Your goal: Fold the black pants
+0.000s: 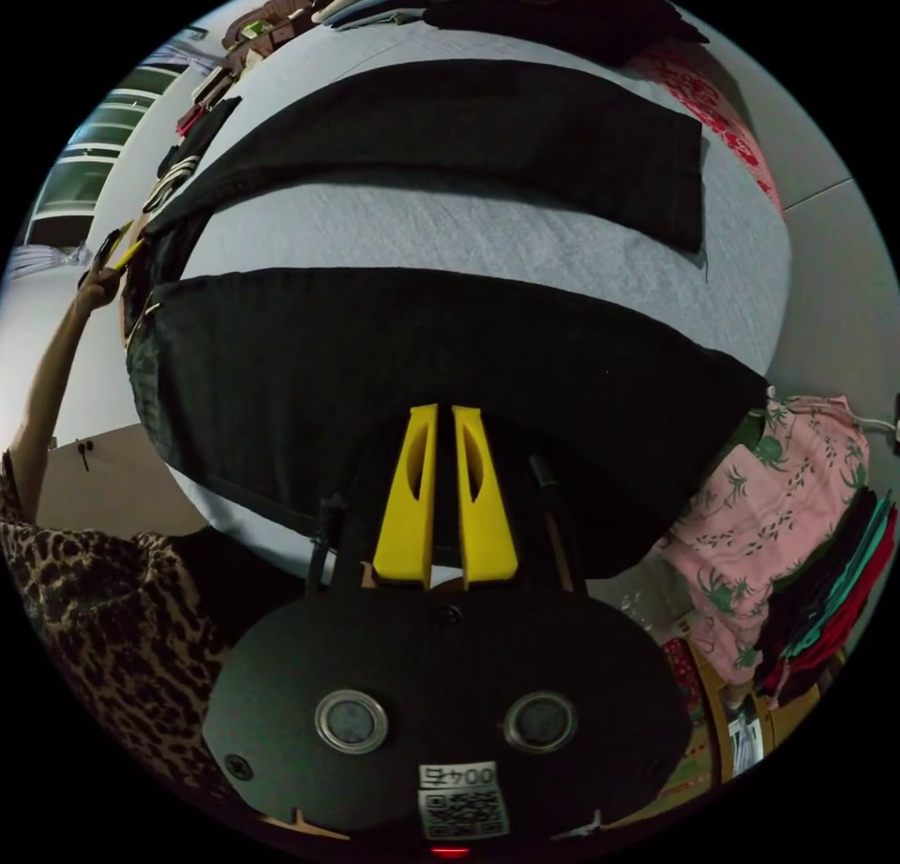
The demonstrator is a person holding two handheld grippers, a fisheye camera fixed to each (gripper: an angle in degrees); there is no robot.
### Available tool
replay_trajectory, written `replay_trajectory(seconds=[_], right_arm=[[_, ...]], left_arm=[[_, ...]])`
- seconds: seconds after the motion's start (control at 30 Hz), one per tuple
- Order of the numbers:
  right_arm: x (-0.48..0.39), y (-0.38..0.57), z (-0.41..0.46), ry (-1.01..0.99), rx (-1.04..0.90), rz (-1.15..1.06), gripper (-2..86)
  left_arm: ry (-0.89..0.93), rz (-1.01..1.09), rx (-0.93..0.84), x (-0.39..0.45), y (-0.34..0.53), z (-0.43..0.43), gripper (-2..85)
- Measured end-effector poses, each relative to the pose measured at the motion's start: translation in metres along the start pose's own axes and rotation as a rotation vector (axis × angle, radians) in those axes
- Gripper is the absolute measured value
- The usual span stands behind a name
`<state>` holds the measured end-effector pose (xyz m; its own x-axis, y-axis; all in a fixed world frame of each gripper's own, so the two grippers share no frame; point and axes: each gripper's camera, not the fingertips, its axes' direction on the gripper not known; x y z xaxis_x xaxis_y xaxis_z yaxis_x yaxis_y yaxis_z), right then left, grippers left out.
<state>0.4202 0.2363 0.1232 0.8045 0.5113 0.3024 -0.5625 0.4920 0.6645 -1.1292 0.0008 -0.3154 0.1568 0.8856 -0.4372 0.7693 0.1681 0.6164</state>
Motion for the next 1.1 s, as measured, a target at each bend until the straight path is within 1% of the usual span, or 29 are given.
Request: replay_trajectory(seconds=[0.07,0.1,0.13,0.17,0.2,0.27,0.3,0.37,0.4,0.47,0.53,0.57,0.6,0.67,0.73,0.77,0.8,0.83,0.97,1.1], right_arm=[[0.004,0.003,0.003,-0.018,-0.002,-0.011,3.7],[0.005,0.003,0.003,-0.022,-0.003,-0.014,3.7],[0.006,0.005,0.004,-0.028,-0.004,-0.024,3.7],[0.006,0.008,0.005,-0.033,0.001,-0.036,3.7],[0.007,0.009,0.005,-0.035,0.006,-0.042,3.7],[0.009,0.020,0.006,-0.055,0.040,-0.063,3.9],[0.009,0.023,0.006,-0.061,0.048,-0.072,4.2],[0.001,0.026,0.002,-0.085,0.021,-0.188,6.6],[-0.001,0.026,-0.002,-0.069,0.014,-0.214,7.5],[-0.003,0.025,-0.034,0.080,0.129,-0.286,9.3],[0.003,0.017,-0.054,0.211,0.212,-0.336,10.7],[0.011,0.006,-0.059,0.268,0.228,-0.364,12.0],[0.016,-0.001,-0.060,0.288,0.221,-0.379,12.8],[0.035,-0.027,-0.049,0.369,0.158,-0.452,15.6],[0.048,-0.043,-0.036,0.402,0.094,-0.522,16.1],[0.057,-0.047,-0.040,0.357,0.108,-0.568,15.4],[0.062,-0.050,-0.042,0.351,0.114,-0.571,14.7],[0.073,-0.057,-0.046,0.302,0.088,-0.577,12.9],[0.100,-0.071,-0.066,0.300,0.085,-0.583,4.8],[0.105,-0.077,-0.091,0.269,0.037,-0.617,2.3]], left_arm=[[0.022,0.119,0.057,0.006,0.037,-0.016,12.0],[0.013,0.167,0.056,0.009,0.049,-0.019,11.9],[-0.023,0.263,0.041,0.016,0.077,-0.022,11.6],[-0.073,0.357,0.010,0.020,0.112,-0.021,11.1],[-0.099,0.401,-0.011,0.021,0.132,-0.019,10.9],[-0.179,0.549,-0.124,0.017,0.223,-0.002,10.1],[-0.205,0.579,-0.153,0.014,0.248,0.003,9.9],[-0.319,0.687,-0.248,0.003,0.348,0.029,8.7],[-0.354,0.714,-0.266,0.000,0.371,0.036,8.4],[-0.471,0.763,-0.310,-0.012,0.446,0.068,6.8],[-0.489,0.749,-0.328,-0.020,0.484,0.091,5.2],[-0.507,0.722,-0.330,-0.026,0.501,0.105,4.2],[-0.514,0.719,-0.276,-0.026,0.507,0.107,3.8],[-0.586,0.718,-0.254,-0.027,0.523,0.125,2.5],[-0.638,0.756,-0.260,-0.027,0.532,0.137,2.0],[-0.659,0.770,-0.264,-0.029,0.537,0.145,1.7],[-0.665,0.767,-0.267,-0.030,0.539,0.148,1.6],[-0.668,0.744,-0.266,-0.033,0.541,0.153,1.4],[-0.702,0.692,-0.246,-0.043,0.552,0.172,1.0],[-0.739,0.675,-0.236,-0.049,0.560,0.188,0.8]])
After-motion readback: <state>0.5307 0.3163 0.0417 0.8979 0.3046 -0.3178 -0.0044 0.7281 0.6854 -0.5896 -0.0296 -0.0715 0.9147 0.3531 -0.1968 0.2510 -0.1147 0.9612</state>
